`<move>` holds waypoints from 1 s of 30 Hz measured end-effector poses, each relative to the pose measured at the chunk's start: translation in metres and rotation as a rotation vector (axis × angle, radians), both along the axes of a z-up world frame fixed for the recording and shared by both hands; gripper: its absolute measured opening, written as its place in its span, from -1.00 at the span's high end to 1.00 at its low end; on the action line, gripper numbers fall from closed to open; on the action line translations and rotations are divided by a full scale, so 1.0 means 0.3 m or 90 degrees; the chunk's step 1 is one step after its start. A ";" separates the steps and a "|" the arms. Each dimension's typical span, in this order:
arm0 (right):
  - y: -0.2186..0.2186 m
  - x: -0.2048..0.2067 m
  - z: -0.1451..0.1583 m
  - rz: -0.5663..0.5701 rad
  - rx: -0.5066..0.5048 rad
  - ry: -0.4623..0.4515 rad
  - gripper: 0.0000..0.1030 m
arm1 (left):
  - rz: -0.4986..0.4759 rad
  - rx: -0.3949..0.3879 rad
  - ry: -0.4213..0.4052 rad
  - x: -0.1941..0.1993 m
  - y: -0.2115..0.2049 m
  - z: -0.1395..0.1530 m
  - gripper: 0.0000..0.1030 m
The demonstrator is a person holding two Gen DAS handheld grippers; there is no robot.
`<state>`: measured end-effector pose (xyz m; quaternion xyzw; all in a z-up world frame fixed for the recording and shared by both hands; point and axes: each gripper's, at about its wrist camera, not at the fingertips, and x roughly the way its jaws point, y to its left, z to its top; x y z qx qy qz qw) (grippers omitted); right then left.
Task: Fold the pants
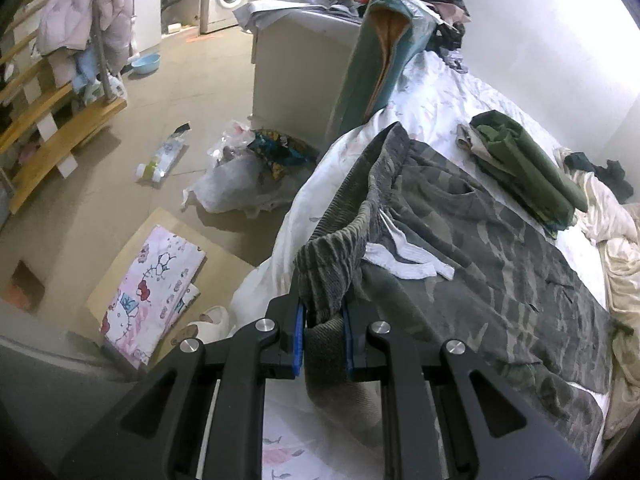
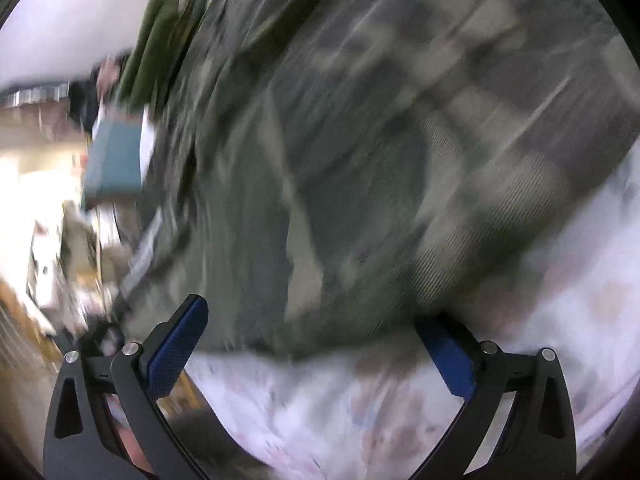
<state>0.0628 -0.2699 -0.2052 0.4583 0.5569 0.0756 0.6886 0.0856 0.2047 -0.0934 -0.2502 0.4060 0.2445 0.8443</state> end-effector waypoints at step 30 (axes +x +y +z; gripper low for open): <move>-0.985 0.111 0.127 -0.548 -0.247 0.048 -0.47 | -0.004 0.097 0.083 0.044 -0.042 -0.040 0.77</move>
